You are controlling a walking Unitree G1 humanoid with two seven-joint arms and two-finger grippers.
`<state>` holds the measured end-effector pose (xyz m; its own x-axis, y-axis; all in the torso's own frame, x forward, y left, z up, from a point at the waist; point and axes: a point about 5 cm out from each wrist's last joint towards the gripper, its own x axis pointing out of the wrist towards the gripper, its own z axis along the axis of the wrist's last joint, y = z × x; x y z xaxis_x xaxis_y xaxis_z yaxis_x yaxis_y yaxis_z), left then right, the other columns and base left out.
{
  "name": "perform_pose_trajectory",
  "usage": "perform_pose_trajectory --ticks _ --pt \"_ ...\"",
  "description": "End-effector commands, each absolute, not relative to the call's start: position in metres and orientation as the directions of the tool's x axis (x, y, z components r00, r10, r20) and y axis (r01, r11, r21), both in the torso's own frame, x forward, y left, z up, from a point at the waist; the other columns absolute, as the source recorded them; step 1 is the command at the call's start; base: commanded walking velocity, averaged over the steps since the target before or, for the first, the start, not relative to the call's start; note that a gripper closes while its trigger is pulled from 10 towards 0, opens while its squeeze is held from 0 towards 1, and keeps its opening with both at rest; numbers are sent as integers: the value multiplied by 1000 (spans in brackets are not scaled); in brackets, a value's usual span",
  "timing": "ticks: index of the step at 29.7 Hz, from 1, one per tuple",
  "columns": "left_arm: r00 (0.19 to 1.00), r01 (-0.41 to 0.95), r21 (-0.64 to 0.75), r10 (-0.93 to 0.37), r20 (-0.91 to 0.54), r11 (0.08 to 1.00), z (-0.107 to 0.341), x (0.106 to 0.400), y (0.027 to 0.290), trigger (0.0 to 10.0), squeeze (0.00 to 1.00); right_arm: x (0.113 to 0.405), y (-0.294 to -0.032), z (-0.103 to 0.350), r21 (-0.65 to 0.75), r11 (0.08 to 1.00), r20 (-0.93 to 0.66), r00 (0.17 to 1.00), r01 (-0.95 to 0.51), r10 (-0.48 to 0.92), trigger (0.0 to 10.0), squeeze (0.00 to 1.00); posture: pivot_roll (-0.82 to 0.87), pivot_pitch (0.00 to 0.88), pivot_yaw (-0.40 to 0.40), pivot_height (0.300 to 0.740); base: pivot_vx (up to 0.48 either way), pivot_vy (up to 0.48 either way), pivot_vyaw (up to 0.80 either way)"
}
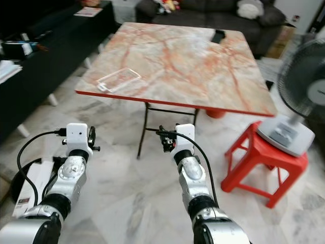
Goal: Picking trash to rubbish bin
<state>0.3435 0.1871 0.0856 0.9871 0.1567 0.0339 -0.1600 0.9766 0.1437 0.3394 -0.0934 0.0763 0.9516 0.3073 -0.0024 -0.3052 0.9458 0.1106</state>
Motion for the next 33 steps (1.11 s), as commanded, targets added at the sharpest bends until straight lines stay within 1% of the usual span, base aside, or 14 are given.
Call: perform_pose_trajectory --ticks 1,7,17,23,25,33 --pt "988 -149 153 140 70 977 93 347 181 10000 0 342 -99 82 102 950 28 956 -294 293 10000 0 19 0 19 740 394 0 0" --pt "990 -127 160 115 80 979 98 352 174 10000 0 344 -98 86 93 948 40 953 -303 301 10000 0 10 0 27 740 395 0 0" --pt "990 -125 175 109 94 977 101 353 174 10000 0 343 -95 86 82 944 50 947 -319 316 10000 0 16 0 27 740 396 0 0" --pt "989 -127 179 110 102 976 103 353 174 10000 0 342 -92 88 78 941 61 943 -331 326 10000 0 16 0 27 740 395 0 657" --pt "989 -125 180 108 104 976 104 354 173 10000 0 343 -93 88 101 941 62 946 -324 319 10000 0 18 0 26 740 398 0 0" --pt "986 -120 198 94 135 973 111 357 171 10000 0 344 -95 88 112 942 64 949 -315 310 10000 0 16 0 24 740 397 0 0"
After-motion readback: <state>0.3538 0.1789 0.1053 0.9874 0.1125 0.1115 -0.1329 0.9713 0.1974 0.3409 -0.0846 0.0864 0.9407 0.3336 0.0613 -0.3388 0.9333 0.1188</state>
